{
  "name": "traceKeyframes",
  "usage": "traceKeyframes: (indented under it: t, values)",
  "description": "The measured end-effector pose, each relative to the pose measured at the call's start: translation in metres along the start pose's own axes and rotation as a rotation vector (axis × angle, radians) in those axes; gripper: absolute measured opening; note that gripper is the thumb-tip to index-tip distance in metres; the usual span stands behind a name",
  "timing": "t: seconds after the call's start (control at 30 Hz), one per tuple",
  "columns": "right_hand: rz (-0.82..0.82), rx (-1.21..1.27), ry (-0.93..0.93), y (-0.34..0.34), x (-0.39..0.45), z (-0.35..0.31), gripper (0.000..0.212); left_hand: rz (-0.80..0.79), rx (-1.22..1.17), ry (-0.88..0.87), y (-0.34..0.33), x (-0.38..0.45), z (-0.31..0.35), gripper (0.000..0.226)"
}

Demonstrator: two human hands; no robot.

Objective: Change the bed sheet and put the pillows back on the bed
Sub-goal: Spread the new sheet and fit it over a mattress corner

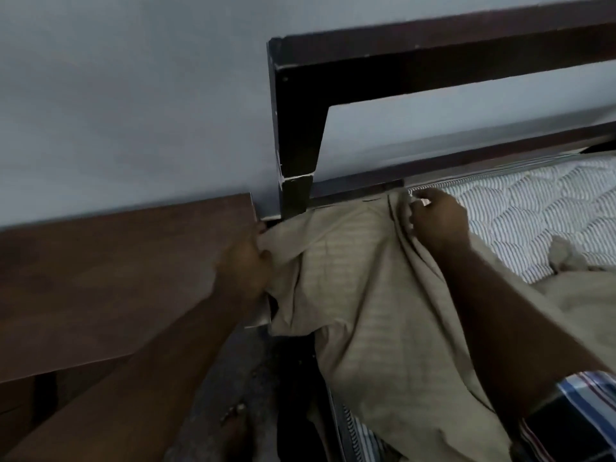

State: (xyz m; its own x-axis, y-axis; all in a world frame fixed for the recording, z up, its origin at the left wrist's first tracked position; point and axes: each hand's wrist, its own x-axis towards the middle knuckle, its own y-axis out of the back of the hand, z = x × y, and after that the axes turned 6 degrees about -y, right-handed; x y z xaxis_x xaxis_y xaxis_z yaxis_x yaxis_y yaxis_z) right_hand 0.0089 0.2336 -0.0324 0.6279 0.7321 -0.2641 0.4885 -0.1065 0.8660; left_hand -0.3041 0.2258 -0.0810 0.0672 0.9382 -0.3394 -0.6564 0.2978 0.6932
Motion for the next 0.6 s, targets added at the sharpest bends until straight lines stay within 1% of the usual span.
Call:
traceKeyframes:
  t: [0.03, 0.07, 0.17, 0.27, 0.3, 0.37, 0.4, 0.43, 0.47, 0.5, 0.57, 0.6]
  values:
    - [-0.049, -0.003, 0.022, -0.014, 0.002, 0.003, 0.038, -0.041, -0.037, -0.024, -0.014, 0.005, 0.006, 0.047]
    - [-0.102, -0.022, 0.046, -0.025, 0.002, 0.007, 0.038, -0.068, -0.07, -0.038, -0.026, 0.01, 0.011, 0.042]
    - [-0.191, -0.048, 0.098, -0.054, 0.005, 0.014, 0.037, -0.114, -0.144, 0.011, -0.054, 0.031, 0.014, 0.041]
    - [-0.18, -0.053, 0.105, -0.077, 0.018, 0.015, 0.041, -0.144, -0.174, 0.097, -0.075, 0.052, 0.003, 0.042]
    - [-0.164, -0.02, 0.07, -0.083, 0.025, 0.016, 0.043, -0.123, -0.185, 0.11, -0.08, 0.058, 0.0, 0.04]
    - [-0.141, 0.098, -0.024, -0.093, 0.04, 0.016, 0.037, -0.048, -0.204, 0.11, -0.089, 0.067, -0.003, 0.033]
    - [-0.137, 0.118, -0.036, -0.097, 0.046, 0.015, 0.035, -0.027, -0.228, 0.118, -0.094, 0.073, -0.003, 0.032]
    - [-0.152, 0.074, -0.006, -0.1, 0.049, 0.015, 0.035, -0.026, -0.26, 0.134, -0.099, 0.078, -0.004, 0.033]
    - [-0.157, -0.025, 0.068, -0.104, 0.051, 0.015, 0.037, -0.048, -0.291, 0.16, -0.104, 0.083, -0.002, 0.035]
    - [-0.13, -0.139, 0.186, -0.109, 0.049, 0.014, 0.041, -0.065, -0.317, 0.178, -0.109, 0.086, -0.001, 0.035]
    - [-0.063, -0.28, 0.43, -0.119, 0.041, 0.014, 0.051, -0.03, -0.343, 0.197, -0.116, 0.091, -0.004, 0.025]
    - [-0.057, -0.295, 0.495, -0.125, 0.038, 0.016, 0.056, 0.003, -0.34, 0.203, -0.118, 0.095, -0.009, 0.019]
